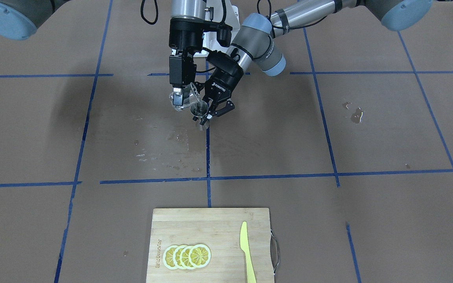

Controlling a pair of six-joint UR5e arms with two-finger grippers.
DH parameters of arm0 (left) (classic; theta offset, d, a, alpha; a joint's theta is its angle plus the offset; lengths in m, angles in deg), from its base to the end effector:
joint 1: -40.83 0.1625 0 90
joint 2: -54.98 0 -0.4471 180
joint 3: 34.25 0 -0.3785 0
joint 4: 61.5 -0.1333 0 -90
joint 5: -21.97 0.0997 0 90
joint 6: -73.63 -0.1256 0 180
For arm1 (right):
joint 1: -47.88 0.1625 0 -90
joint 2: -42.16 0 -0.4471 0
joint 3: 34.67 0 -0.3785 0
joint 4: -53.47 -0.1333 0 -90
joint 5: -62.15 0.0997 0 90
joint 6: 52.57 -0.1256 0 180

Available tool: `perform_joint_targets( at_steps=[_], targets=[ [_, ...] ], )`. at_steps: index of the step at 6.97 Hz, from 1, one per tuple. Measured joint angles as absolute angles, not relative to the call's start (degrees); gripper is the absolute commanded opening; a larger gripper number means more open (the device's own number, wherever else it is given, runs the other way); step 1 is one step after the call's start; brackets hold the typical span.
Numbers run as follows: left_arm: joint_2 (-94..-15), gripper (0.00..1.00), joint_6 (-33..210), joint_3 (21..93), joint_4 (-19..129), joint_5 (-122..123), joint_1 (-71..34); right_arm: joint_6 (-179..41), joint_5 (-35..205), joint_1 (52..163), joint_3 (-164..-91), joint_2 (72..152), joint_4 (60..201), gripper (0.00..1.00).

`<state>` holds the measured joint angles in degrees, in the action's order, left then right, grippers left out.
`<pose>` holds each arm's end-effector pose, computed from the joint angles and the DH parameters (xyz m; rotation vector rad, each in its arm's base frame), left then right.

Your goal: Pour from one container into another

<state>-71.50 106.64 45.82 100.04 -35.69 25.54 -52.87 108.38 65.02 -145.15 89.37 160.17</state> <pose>0.6180 -0.3768 0.2392 1.2999 1.0805 0.0622 -0.5165 -0.3897 0.1425 1.0797 0.1220 -0.8350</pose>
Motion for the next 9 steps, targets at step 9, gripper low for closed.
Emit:
perform_joint_targets(
  at_steps=[9],
  targets=[
    [-69.0, 0.00, 106.6, 49.7, 100.3, -35.1, 22.3, -90.0, 112.2, 66.4, -151.7, 98.2, 146.3, 0.03]
  ],
)
